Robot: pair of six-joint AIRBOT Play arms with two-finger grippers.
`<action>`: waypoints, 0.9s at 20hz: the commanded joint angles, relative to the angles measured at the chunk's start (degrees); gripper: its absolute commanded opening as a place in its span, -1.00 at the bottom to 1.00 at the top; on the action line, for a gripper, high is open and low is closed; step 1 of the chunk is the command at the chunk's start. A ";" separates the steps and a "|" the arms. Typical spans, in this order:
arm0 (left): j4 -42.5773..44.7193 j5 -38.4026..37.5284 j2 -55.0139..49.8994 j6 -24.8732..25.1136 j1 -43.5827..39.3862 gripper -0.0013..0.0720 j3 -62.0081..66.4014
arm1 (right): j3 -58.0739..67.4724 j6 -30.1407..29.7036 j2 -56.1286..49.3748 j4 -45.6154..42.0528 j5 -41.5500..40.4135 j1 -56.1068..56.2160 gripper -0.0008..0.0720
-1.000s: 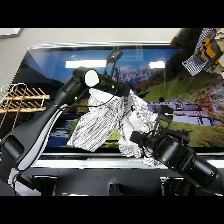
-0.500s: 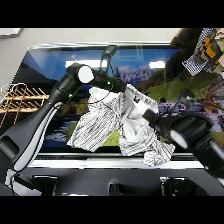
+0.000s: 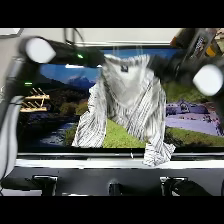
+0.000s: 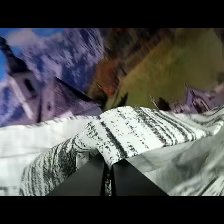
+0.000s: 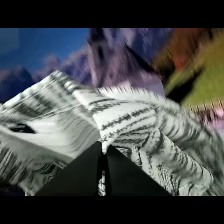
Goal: Fold the clothes and pants, and hang the long-sleeved shirts on hangers.
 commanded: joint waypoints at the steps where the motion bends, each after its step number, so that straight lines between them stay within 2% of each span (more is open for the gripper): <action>1: 6.36 -4.96 8.68 -5.09 1.70 -0.89 0.48 | 19.74 -9.05 -6.40 1.95 7.45 -0.46 -0.89; 4: 6.43 -7.50 15.10 -10.14 1.51 -0.89 0.44 | 24.35 -9.53 -4.61 7.52 10.80 -0.46 -0.89; 8: 6.27 -13.77 19.85 -15.58 0.11 -0.89 -0.22 | 24.24 -9.66 -1.25 13.20 20.44 -0.44 -0.89; 9: 6.27 -16.09 20.04 -16.52 -0.70 -0.89 -0.76 | 23.69 -9.66 -0.70 11.98 22.99 0.42 -0.89; 11: 6.27 -20.57 20.06 -18.82 -2.75 -0.89 -3.78 | 19.39 -9.46 1.42 1.90 26.93 6.60 -0.90; 13: 6.32 -21.66 20.04 -21.14 -5.38 -0.89 -9.09 | 11.45 -5.20 3.67 -7.91 29.75 15.13 -0.90; 15: 7.76 -21.18 20.04 -22.99 -7.52 -0.89 -15.34 | -0.09 2.40 6.47 -14.82 28.87 22.25 -0.90; 18: 10.71 -17.64 20.04 -26.36 -8.70 -0.89 -26.80 | -17.84 15.78 10.36 -16.98 23.74 25.20 -0.89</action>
